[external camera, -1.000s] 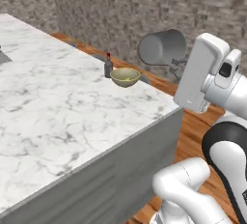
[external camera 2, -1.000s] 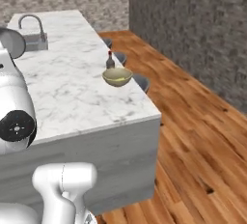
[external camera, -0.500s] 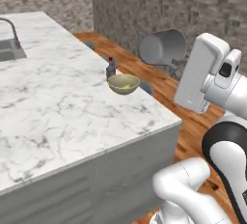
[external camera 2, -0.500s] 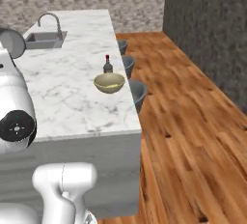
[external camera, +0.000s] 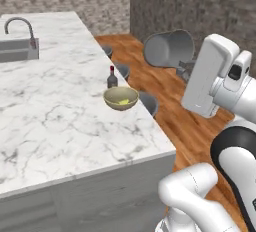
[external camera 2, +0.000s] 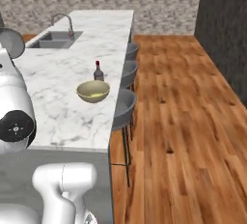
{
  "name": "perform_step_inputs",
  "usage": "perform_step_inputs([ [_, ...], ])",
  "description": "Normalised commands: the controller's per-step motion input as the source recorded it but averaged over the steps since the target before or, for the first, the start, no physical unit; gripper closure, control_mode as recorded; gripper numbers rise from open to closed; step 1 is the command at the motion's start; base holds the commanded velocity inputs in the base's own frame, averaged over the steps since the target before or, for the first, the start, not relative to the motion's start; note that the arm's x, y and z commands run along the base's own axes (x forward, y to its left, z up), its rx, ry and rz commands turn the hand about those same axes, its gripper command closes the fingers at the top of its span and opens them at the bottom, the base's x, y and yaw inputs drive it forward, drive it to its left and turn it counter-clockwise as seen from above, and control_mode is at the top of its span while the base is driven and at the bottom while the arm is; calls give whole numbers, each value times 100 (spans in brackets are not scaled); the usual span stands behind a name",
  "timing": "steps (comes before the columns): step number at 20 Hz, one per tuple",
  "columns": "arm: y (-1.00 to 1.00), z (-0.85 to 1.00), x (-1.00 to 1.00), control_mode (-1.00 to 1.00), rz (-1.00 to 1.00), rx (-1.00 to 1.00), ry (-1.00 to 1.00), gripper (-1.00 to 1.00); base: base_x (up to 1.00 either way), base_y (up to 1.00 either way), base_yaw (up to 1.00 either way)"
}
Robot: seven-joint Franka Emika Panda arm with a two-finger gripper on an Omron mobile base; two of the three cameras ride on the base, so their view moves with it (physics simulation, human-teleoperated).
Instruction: There is a bowl on the dining counter. Grab a lemon wedge from the fridge and place it in the bowl. Then get the liquor bottle and glass cup from the cabinet and place them next to the bowl.
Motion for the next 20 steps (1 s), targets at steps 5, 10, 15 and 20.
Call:
perform_step_inputs([
  [5,0,0,0,100,0,0,0,100,76,-59,35],
  [10,0,-8,7,-100,1,-2,7,100,26,-8,11],
  [15,5,-35,65,-100,0,-4,55,100,0,0,0],
  [20,12,-43,54,-100,0,-10,81,100,0,0,0],
])
